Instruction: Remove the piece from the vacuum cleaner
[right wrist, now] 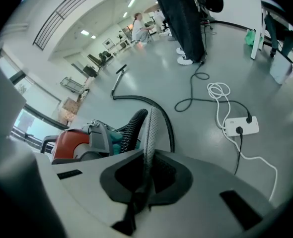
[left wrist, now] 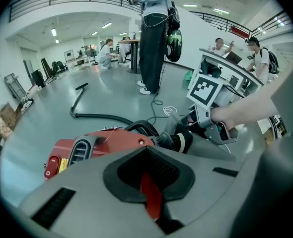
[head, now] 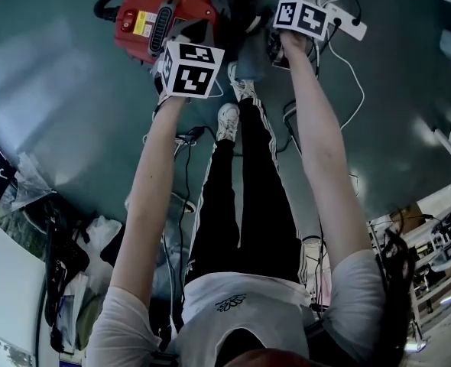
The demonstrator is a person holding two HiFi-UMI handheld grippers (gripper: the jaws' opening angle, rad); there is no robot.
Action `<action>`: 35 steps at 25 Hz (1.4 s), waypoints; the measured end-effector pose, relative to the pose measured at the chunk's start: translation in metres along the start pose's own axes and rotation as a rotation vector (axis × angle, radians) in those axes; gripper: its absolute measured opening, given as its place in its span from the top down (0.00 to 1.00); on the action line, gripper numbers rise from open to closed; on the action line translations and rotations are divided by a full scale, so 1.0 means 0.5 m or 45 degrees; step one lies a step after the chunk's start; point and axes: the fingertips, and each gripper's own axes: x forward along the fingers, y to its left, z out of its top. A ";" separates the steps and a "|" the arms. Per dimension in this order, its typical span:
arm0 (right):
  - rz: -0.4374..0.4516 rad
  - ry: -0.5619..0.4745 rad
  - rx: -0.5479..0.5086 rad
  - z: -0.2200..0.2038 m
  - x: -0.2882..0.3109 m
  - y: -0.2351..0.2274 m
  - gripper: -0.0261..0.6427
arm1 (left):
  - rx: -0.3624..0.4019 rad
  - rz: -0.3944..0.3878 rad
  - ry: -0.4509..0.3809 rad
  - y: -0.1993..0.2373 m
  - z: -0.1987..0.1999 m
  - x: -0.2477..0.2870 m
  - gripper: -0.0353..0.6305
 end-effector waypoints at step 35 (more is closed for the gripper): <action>-0.093 -0.238 -0.201 -0.096 -0.191 -0.061 0.93 | -0.077 0.068 0.018 0.002 0.019 -0.028 0.94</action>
